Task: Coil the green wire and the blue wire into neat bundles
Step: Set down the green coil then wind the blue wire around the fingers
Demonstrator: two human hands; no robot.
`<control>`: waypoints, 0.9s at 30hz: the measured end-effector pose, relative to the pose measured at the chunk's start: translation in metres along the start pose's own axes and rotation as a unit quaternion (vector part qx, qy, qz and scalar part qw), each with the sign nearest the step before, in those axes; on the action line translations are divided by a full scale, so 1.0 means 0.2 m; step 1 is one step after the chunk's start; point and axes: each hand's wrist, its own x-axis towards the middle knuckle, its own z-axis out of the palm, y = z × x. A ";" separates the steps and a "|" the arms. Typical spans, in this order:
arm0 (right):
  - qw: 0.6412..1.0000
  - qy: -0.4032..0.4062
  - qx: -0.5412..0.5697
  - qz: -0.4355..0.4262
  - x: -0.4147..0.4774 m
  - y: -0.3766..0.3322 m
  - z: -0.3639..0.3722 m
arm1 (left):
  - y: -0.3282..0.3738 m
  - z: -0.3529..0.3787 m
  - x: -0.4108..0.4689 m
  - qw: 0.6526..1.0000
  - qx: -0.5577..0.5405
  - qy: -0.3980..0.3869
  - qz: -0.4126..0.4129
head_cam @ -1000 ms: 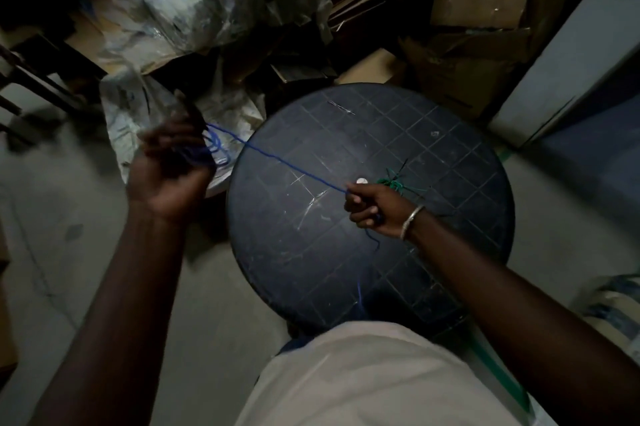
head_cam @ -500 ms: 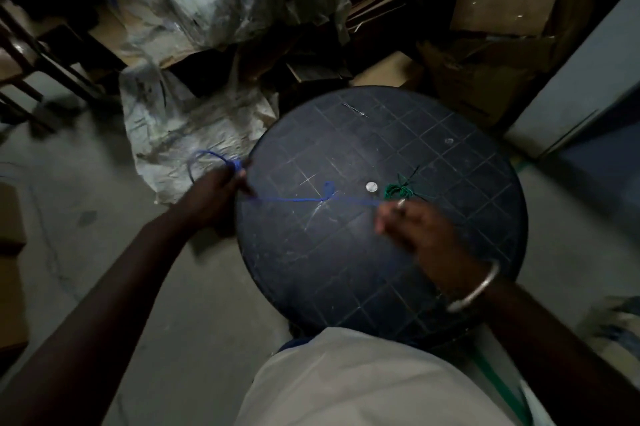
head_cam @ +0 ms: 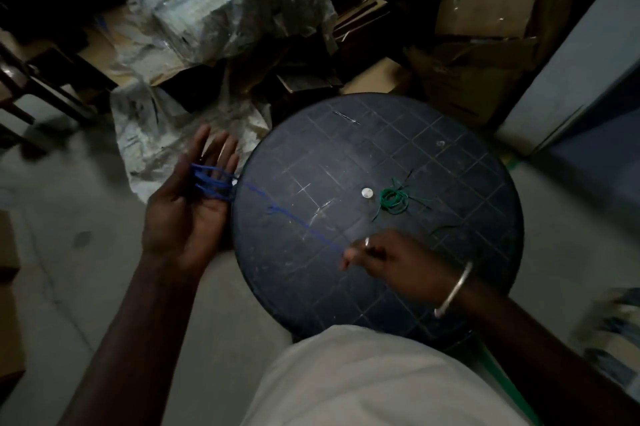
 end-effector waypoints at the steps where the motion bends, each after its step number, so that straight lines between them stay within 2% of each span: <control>1: 1.000 -0.027 -0.013 -0.011 -0.04 -0.04 0.02 | -0.03 -0.02 0.02 0.988 0.133 0.056 0.048; 2: 0.999 -0.043 -0.006 -0.029 -0.09 -0.09 0.04 | -0.07 -0.03 0.03 0.953 0.273 0.094 0.090; 3: 0.998 -0.047 0.014 -0.050 -0.12 -0.14 0.05 | -0.10 -0.03 0.03 0.907 0.399 0.091 0.105; 4: 0.996 -0.037 0.053 -0.062 -0.15 -0.19 0.03 | -0.14 -0.03 0.02 0.866 0.488 0.055 0.094; 6: 0.984 0.023 0.163 -0.067 -0.16 -0.26 -0.03 | -0.21 -0.02 -0.03 0.829 0.559 -0.027 -0.002; 7: 0.971 0.057 0.223 -0.064 -0.15 -0.27 -0.08 | -0.24 -0.02 -0.06 0.837 0.540 -0.064 -0.068; 9: 0.932 0.098 0.346 -0.048 -0.08 -0.23 -0.19 | -0.26 0.02 -0.15 0.865 0.426 -0.147 -0.224; 10: 0.911 0.117 0.393 -0.037 -0.03 -0.20 -0.23 | -0.25 0.04 -0.19 0.876 0.327 -0.199 -0.295; 12: 0.903 0.147 0.404 -0.005 0.05 -0.12 -0.25 | -0.20 0.09 -0.25 0.887 0.040 -0.284 -0.361; 14: 0.941 0.135 0.309 0.024 0.09 -0.05 -0.20 | -0.16 0.11 -0.25 0.867 -0.217 -0.299 -0.333; 15: 0.964 0.111 0.240 0.030 0.10 -0.01 -0.15 | -0.15 0.11 -0.23 0.870 -0.280 -0.281 -0.293; 17: 0.995 0.063 0.071 0.010 0.09 0.03 -0.03 | -0.12 0.13 -0.16 0.917 -0.284 -0.199 -0.196; 19: 0.998 0.029 -0.053 -0.026 0.04 0.02 0.06 | -0.11 0.13 -0.10 0.972 -0.178 -0.107 -0.113; 20: 0.997 0.021 -0.061 -0.040 0.01 0.00 0.08 | -0.11 0.12 -0.07 0.994 -0.054 -0.067 -0.067; 21: 0.997 0.021 -0.047 -0.055 -0.02 -0.04 0.08 | -0.14 0.10 -0.04 0.992 0.125 -0.022 -0.017; 22: 0.997 0.028 -0.025 -0.070 -0.04 -0.08 0.06 | -0.16 0.09 -0.03 0.956 0.294 0.002 0.014; 24: 0.994 0.059 0.016 -0.093 -0.09 -0.18 -0.02 | -0.23 0.04 -0.03 0.859 0.512 -0.012 0.003; 25: 0.991 0.076 0.049 -0.102 -0.09 -0.22 -0.06 | -0.26 0.02 -0.04 0.822 0.568 -0.045 -0.027; 26: 0.986 0.090 0.097 -0.100 -0.09 -0.23 -0.11 | -0.28 0.02 -0.07 0.804 0.585 -0.085 -0.070; 27: 0.980 0.097 0.154 -0.086 -0.07 -0.23 -0.17 | -0.29 0.02 -0.10 0.812 0.559 -0.121 -0.118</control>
